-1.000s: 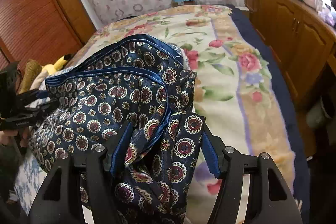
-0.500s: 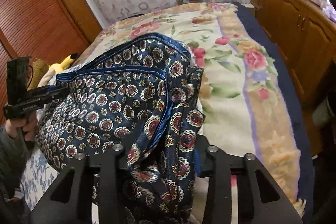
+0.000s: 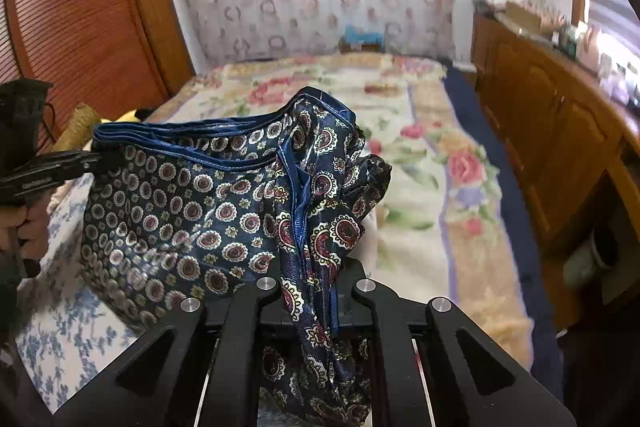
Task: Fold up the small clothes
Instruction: 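Lift the folded navy shirt with both grippers toward the yellow plush toy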
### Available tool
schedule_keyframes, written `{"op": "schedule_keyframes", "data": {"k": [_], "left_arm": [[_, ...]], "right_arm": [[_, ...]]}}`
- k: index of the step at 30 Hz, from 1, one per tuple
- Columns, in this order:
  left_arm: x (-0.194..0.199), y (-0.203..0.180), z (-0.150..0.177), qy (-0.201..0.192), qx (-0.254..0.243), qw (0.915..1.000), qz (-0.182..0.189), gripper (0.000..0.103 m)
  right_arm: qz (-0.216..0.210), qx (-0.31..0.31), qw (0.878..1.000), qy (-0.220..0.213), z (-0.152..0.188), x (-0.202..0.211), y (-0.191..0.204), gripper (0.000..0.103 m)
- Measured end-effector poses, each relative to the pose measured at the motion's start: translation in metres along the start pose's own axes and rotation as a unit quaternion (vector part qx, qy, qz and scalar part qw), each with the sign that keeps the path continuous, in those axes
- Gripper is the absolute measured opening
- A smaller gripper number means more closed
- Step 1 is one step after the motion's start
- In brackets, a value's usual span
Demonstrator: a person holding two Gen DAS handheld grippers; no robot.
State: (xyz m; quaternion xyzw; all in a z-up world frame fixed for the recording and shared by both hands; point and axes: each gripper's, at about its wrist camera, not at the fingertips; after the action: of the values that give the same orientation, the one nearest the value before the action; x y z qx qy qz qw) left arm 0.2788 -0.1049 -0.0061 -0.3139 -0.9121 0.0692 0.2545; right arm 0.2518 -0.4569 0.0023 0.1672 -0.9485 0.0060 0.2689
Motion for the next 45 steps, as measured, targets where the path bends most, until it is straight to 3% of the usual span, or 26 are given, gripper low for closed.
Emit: {"op": "schedule_keyframes", "data": {"k": [7,14,19,24,30,38,41,43,45], "left_arm": [[0.079,-0.004,-0.011,-0.061,-0.004,0.9981,-0.010,0.001],[0.182,0.037,-0.001,-0.115,0.010,0.9906,-0.073,0.001],[0.251,0.085,0.014,-0.149,0.038,0.9777,-0.143,0.001],[0.306,0.135,0.038,-0.182,0.083,0.9588,-0.202,0.001],[0.328,0.186,0.077,-0.191,0.136,0.9385,-0.254,0.001],[0.312,0.228,0.112,-0.153,0.166,0.9288,-0.294,0.002],[0.315,0.229,0.120,-0.143,0.172,0.9244,-0.309,0.002],[0.321,0.228,0.121,-0.143,0.169,0.9219,-0.318,0.005],[0.327,0.222,0.120,-0.150,0.159,0.9196,-0.326,0.010]], "right_arm": [[-0.027,0.058,0.997,-0.044,-0.041,0.019,0.057,0.006],[-0.097,0.115,0.985,-0.079,-0.075,0.003,0.139,0.006],[-0.157,0.152,0.972,-0.092,-0.105,-0.026,0.216,0.006],[-0.211,0.196,0.953,-0.093,-0.130,-0.060,0.302,0.006],[-0.256,0.233,0.936,-0.063,-0.154,-0.126,0.391,0.006],[-0.274,0.275,0.922,-0.009,-0.134,-0.232,0.460,0.008],[-0.272,0.263,0.926,-0.007,-0.135,-0.253,0.471,0.015],[-0.256,0.254,0.933,-0.016,-0.135,-0.257,0.474,0.036],[-0.238,0.242,0.940,-0.033,-0.141,-0.257,0.471,0.043]]}}
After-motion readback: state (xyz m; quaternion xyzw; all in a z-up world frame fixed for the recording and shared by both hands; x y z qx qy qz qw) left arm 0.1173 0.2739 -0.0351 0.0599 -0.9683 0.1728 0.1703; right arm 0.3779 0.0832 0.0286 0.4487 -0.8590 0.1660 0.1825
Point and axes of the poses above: each gripper's, at about its wrist camera, not at the fingertips, and x roughly against the way its jaws point, y to its left, z to its underside, and after that the axes turned 11 degrees about -y, right-handed
